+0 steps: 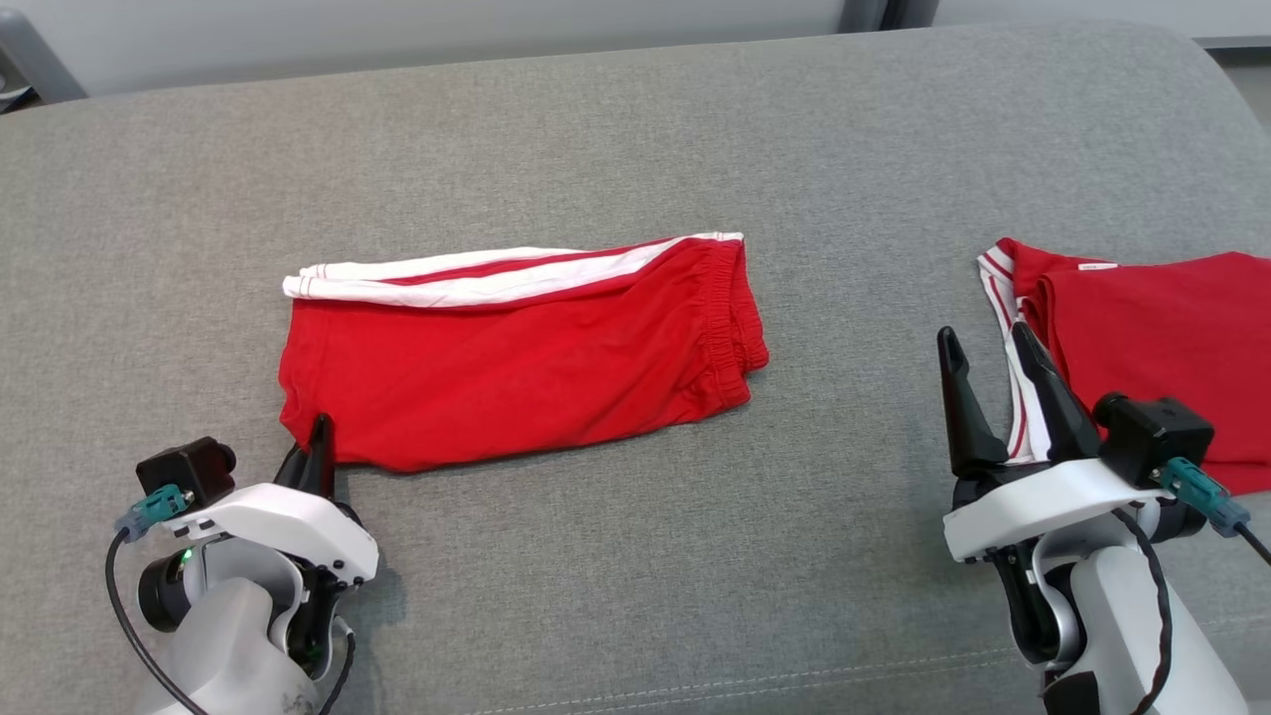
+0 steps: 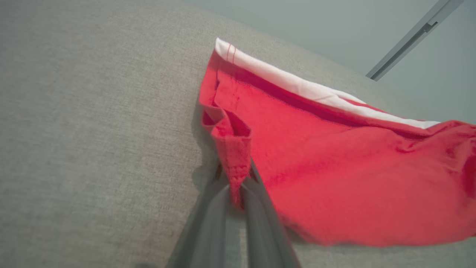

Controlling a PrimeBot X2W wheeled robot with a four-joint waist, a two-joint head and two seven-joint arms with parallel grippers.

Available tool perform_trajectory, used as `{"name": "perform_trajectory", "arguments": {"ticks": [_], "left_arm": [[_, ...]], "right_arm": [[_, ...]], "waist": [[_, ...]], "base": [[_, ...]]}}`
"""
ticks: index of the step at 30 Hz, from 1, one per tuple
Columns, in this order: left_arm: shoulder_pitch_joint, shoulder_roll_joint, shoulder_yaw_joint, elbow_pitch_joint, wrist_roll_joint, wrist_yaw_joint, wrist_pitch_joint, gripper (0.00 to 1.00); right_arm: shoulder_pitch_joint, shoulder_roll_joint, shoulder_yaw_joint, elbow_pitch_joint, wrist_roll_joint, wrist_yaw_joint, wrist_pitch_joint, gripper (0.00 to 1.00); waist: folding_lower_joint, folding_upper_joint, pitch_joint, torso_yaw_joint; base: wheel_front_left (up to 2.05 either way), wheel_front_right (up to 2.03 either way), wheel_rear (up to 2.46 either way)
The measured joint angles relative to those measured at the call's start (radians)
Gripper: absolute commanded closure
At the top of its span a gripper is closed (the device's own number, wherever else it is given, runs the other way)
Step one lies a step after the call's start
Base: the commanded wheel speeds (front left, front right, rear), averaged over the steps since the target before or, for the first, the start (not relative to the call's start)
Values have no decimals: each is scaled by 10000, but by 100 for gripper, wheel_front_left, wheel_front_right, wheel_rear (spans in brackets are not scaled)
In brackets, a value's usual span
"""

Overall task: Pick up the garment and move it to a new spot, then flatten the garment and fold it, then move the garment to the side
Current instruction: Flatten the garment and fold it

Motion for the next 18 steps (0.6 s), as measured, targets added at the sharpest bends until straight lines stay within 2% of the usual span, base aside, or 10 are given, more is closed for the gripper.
{"name": "perform_trajectory", "arguments": {"ticks": [1, 2, 3, 9, 18], "left_arm": [[9, -29, 36, 2, 29, 0, 0, 100], [9, -56, 77, -17, 113, 0, 2, 58], [9, -82, 107, -63, 217, 0, 0, 0], [61, -38, 408, -1158, 1124, 15, 0, 0], [822, -171, 930, -2773, 2435, 13, 0, 0]], "right_arm": [[0, -2, 33, 36, 2, 0, 0, 0], [0, -4, 82, 71, 36, 0, 0, 0], [-1, -4, 132, 117, 63, 0, 0, 0], [-163, -17, 681, 393, 366, 0, 0, 0], [-1475, -58, 1118, 1400, 779, 0, 0, 0]], "waist": [[0, 0, 0, 38], [0, 0, 8, 72], [0, 0, 21, 119], [0, 0, 124, 551], [0, 0, 330, 1610]], "base": [[0, 0, 0], [0, 0, 0], [0, 0, 0], [0, 0, 0], [0, 0, 0]]}}
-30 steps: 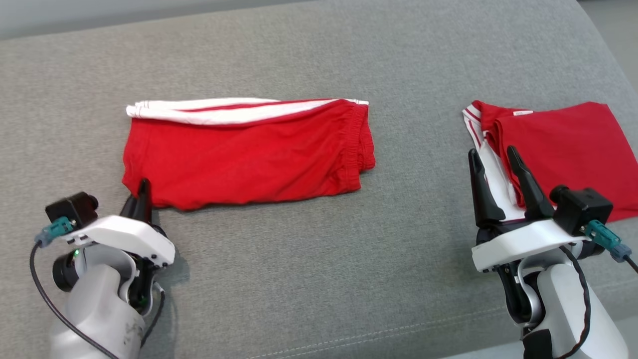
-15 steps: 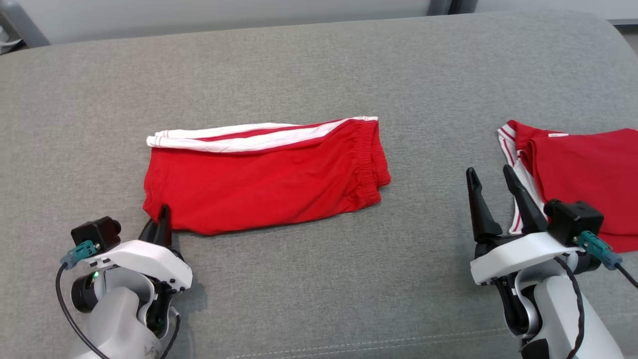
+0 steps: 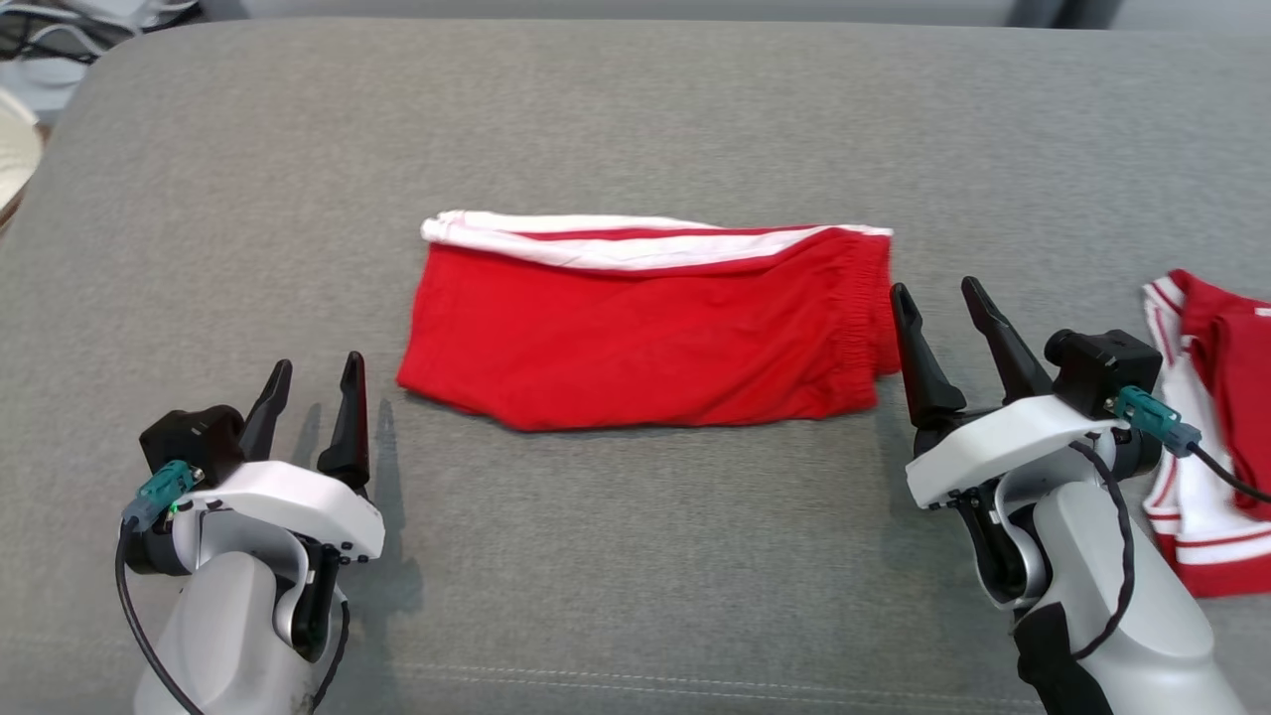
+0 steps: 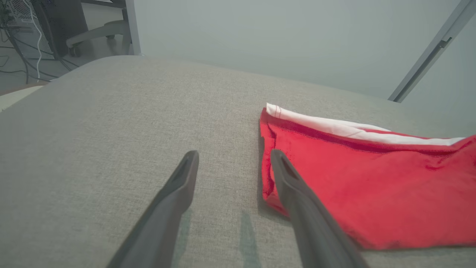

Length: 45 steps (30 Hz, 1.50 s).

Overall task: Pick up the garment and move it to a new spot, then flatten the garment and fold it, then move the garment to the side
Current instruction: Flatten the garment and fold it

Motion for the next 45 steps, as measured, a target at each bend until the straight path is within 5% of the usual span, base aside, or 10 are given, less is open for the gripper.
{"name": "perform_trajectory", "arguments": {"ticks": [9, 17, 27, 30, 32, 34, 45], "left_arm": [[296, -253, 127, -144, 301, -13, 0, 0], [344, -234, -219, -345, 69, -13, 0, 0], [341, -144, -593, -426, -257, -13, 0, 0], [341, -107, -648, -414, -339, -13, 0, 0], [341, -82, -675, -408, -374, -13, 0, 0], [341, -58, -700, -408, -422, -13, 0, 0], [513, 13, -577, -437, -435, -13, 0, 0]], "right_arm": [[-465, -21, -596, 1544, -401, 0, 2, 0], [-645, -25, -966, 2487, -560, 0, 0, 0], [-1377, -305, 548, 3227, 830, -56, -136, 0], [-1639, -364, 955, 3492, 1162, -82, -146, 40], [-1783, -360, 1099, 3611, 1325, -82, -146, 81], [-1856, -349, 1112, 3632, 1404, -82, -144, 100], [-1378, -23, -807, 3350, 922, -40, -86, 100]], "waist": [[0, 0, 346, 1134], [0, 0, 732, 1342], [0, 1, 930, 1346], [0, 0, 928, 1438], [0, 0, 929, 1502], [0, 0, 931, 1553], [0, 0, 563, 1338]], "base": [[0, 0, 0], [0, 0, 0], [0, 0, 0], [0, 0, 0], [0, 0, 0], [0, 0, 0], [0, 0, 0]]}}
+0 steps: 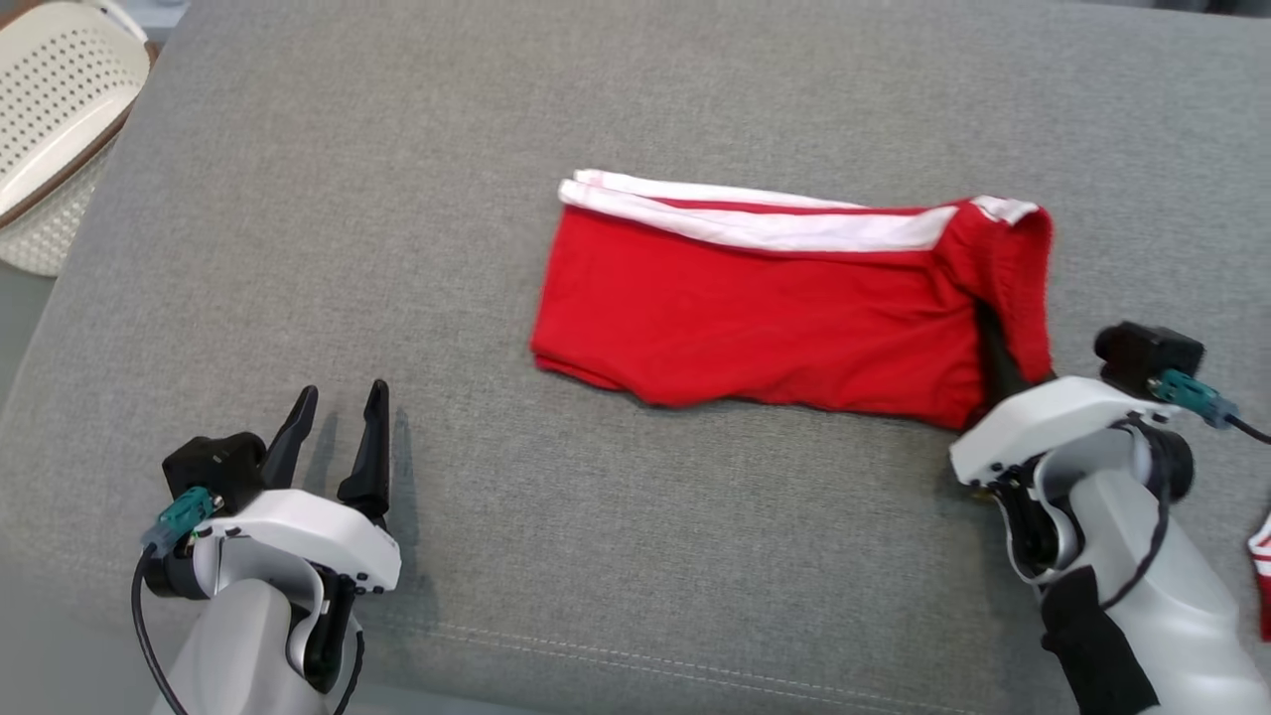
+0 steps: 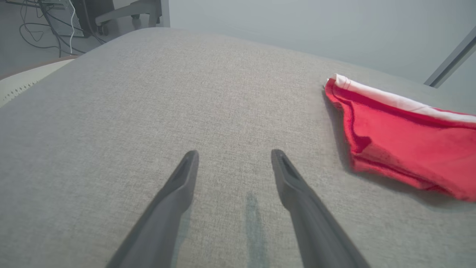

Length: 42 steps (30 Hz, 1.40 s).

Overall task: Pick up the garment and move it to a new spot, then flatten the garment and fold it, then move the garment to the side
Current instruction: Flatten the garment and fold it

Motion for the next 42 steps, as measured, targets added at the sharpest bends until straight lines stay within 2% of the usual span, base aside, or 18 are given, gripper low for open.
{"name": "perform_trajectory", "arguments": {"ticks": [5, 8, 11, 17, 18, 21, 25, 32, 33, 34, 35, 36, 39, 42], "left_arm": [[204, -31, 59, -61, 77, 0, 0, 0], [273, -119, 56, -73, 125, 0, 0, 0], [297, -201, 10, -67, 186, 0, 0, 0], [303, -297, -320, -40, 215, 0, 0, 0], [303, -297, -320, -40, 215, 0, 0, 0], [307, -332, -591, -40, 213, 0, 0, 0], [311, -412, -941, 4, 176, 0, 0, 0], [312, -545, -1333, 98, -50, 0, 0, 0], [311, -556, -1354, 105, -136, 0, 0, 0], [311, -564, -1371, 107, -249, 0, 0, 0], [310, -568, -1388, 115, -311, 0, 0, 0], [309, -573, -1390, 127, -345, 0, 0, 0], [308, -579, -1321, 127, -351, 0, 0, 0], [306, -564, -1062, 96, -345, 0, 0, 0]], "right_arm": [[385, -10, -1101, -136, -974, 0, 17, 100], [406, -25, -1051, -437, -1183, 0, 17, 100], [389, -52, -159, -913, -483, -2, 17, 100], [35, -67, 2454, -1918, 1540, -2, 508, 100], [35, -67, 2454, -1918, 1540, -2, 508, 100], [-362, -65, 3430, -1967, 2079, -2, 675, 100], [-1057, -73, 4144, -1407, 2451, -2, 658, 100], [-2060, -121, 4564, 376, 2704, -2, 443, 100], [-2185, -117, 4589, 610, 2744, -2, 416, 82], [-2306, -117, 4637, 863, 2742, -2, 378, 57], [-2395, -119, 4669, 1058, 2769, -2, 351, 3], [-2455, -121, 4683, 1210, 2872, -2, 336, 0], [-2564, -125, 4836, 1346, 3177, -2, 261, 0], [-2675, -113, 4999, 1294, 3455, -2, 215, 0]], "waist": [[0, 0, -263, -300], [0, 0, -401, -451], [0, 0, -501, -524], [0, 0, -549, -325], [0, 0, -549, -325], [0, 0, -528, -68], [0, 0, -466, 407], [0, 0, -245, 1469], [0, 0, -196, 1620], [0, 0, -145, 1759], [0, 0, -93, 1891], [0, 0, -42, 2005], [0, 0, 117, 2188], [0, 0, 134, 2062]], "base": [[0, 0, 0], [0, 0, 0], [0, 0, 0], [0, 0, 0], [0, 0, 0], [0, 0, 0], [0, 0, 0], [0, 0, 0], [0, 0, 0], [0, 0, 0], [0, 0, 0], [0, 0, 0], [0, 0, 0], [0, 0, 0]]}}
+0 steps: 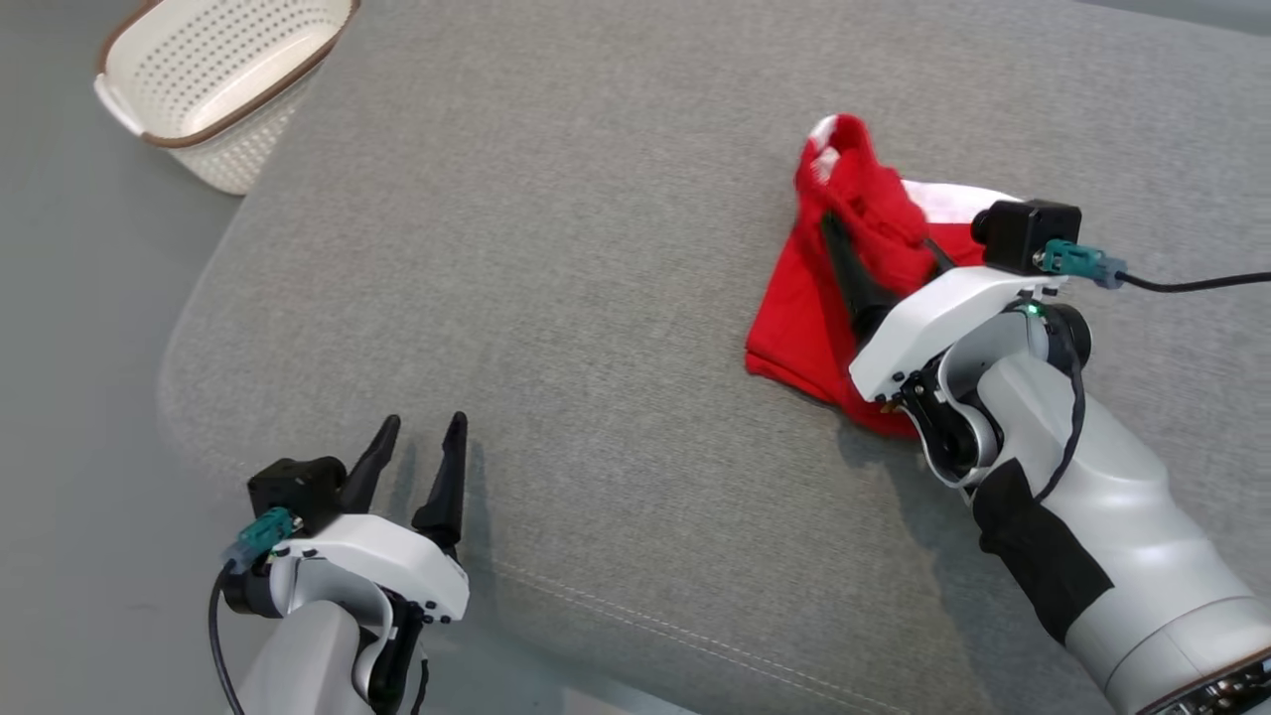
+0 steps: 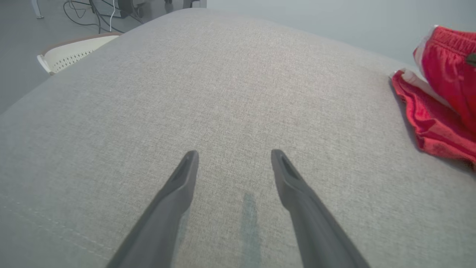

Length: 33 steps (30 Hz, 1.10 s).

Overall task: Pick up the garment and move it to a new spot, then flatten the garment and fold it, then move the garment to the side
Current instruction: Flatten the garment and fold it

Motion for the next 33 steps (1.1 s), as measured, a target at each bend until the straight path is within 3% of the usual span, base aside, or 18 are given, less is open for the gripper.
{"name": "perform_trajectory", "arguments": {"ticks": [3, 6, 12, 17, 22, 33], "left_arm": [[0, 6, 307, -132, 38, 0, 0, 0], [-1, 12, 545, -297, 173, 0, 0, 0], [0, 8, 731, -497, 500, 0, 0, 0], [1, -4, 738, -510, 558, 0, 0, 0], [2, -4, 637, -522, 554, 0, 0, 0], [-1, 23, 416, -522, 447, 0, 0, 0]], "right_arm": [[-69, -4, -104, -349, 188, 0, -84, 0], [-101, -6, -897, -1112, -23, 0, -88, 0], [471, -10, -2982, -2328, -1306, 0, -104, 0], [1704, -29, -4146, -2347, -2295, 0, -115, 0], [2313, 15, -4502, -2105, -2466, 0, -115, 0], [2066, 21, -4370, -1273, -2011, 0, -115, 0]], "waist": [[0, 0, -79, -293], [0, 0, -167, -662], [0, 0, -352, -1386], [0, 0, -460, -1699], [0, 0, -400, -1593], [0, 0, -35, -1031]], "base": [[0, 0, 0], [0, 0, 0], [0, 0, 0], [0, 0, 0], [0, 0, 0], [0, 0, 0]]}}
